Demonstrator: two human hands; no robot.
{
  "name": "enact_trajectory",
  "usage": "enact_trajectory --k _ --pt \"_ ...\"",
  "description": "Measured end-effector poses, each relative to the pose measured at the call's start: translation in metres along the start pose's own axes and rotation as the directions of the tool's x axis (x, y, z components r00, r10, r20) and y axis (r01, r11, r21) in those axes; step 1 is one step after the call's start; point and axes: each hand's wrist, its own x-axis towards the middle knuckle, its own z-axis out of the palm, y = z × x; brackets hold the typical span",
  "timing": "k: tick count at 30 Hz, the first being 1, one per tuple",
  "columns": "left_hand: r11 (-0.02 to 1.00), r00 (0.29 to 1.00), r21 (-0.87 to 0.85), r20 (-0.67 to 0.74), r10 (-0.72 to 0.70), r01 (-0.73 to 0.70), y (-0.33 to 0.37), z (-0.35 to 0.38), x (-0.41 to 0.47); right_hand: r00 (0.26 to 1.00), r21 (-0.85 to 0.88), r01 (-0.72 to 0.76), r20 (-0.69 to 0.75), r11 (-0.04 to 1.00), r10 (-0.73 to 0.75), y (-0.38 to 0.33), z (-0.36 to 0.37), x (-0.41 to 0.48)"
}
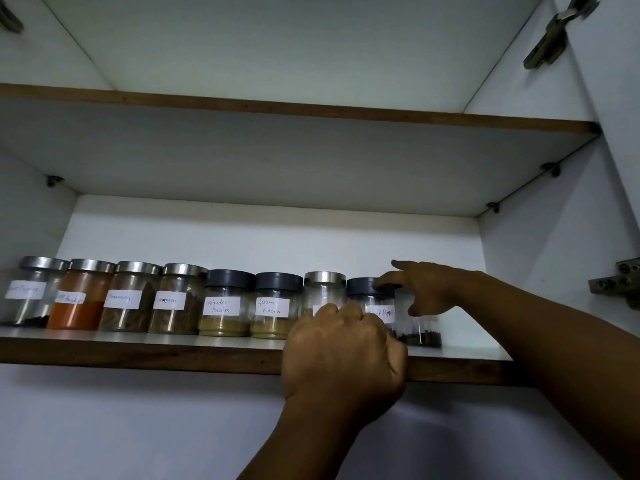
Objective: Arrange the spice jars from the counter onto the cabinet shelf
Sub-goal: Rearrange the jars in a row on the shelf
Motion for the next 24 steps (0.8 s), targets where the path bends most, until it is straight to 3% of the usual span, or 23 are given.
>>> enact_trajectory --k 6,15,18,22,24 --pt "0.999 1.000 -0.042 -0.004 0.006 -0.006 -0.001 0.000 0.007 0.998 -0.055 0.029 0.061 0.998 -0.025 -0.021 -0.016 0.020" --pt "0.998 0.999 -0.055 0.039 0.000 0.002 -0.008 0.000 0.007 0.999 -0.099 0.024 0.028 0.995 -0.021 -0.040 -0.011 0.032" --pt "0.997 0.998 -0.080 0.068 0.001 0.005 -0.007 0.001 0.006 1.000 -0.002 -0.006 0.007 1.000 0.006 -0.041 -0.007 0.022" --pt "0.997 0.994 -0.073 0.105 0.025 -0.017 -0.007 0.004 0.002 0.975 0.204 -0.028 -0.209 0.979 0.071 -0.043 -0.005 0.007" --pt "0.998 0.990 -0.053 0.139 0.022 -0.015 -0.007 0.003 0.001 0.977 0.195 -0.004 -0.208 0.981 0.046 -0.050 0.000 -0.001"
